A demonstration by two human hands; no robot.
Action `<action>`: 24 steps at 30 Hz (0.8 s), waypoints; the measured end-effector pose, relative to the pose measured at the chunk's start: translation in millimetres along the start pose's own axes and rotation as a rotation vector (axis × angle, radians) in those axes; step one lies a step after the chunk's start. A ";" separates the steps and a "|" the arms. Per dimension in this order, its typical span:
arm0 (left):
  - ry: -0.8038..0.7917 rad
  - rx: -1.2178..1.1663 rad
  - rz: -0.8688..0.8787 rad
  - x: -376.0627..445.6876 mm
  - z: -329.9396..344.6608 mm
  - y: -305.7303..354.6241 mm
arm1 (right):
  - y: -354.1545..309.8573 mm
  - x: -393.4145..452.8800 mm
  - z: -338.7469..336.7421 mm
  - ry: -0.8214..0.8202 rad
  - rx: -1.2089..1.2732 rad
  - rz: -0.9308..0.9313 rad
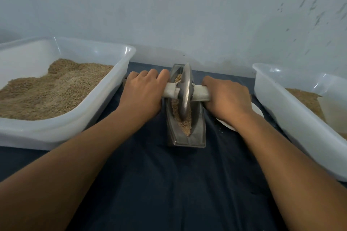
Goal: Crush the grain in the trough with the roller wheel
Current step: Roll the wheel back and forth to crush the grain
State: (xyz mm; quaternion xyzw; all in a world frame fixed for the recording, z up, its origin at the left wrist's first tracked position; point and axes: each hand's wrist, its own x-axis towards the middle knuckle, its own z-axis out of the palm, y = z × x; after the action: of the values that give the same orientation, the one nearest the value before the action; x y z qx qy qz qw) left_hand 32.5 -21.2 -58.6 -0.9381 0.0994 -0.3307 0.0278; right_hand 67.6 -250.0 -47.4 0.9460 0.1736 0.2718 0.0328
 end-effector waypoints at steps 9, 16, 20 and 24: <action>0.044 0.065 -0.024 29.1 21.7 -2.1 | 16.5 47.3 11.8 -0.285 0.101 -0.020; 0.071 0.120 -0.039 50.4 33.0 -5.9 | 24.3 76.5 13.8 -0.542 0.277 -0.004; 0.072 0.124 -0.030 56.1 33.4 -6.3 | 25.9 84.3 12.4 -0.631 0.332 0.036; 0.064 0.146 -0.034 52.0 29.4 -3.7 | 24.4 83.1 12.1 -0.636 0.333 0.047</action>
State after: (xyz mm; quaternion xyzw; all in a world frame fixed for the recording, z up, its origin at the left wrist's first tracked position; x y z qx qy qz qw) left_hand 91.1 -28.6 -49.1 -0.9241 0.0598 -0.3671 0.0874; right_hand 147.3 -243.7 -12.0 0.9793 0.1750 -0.0677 -0.0757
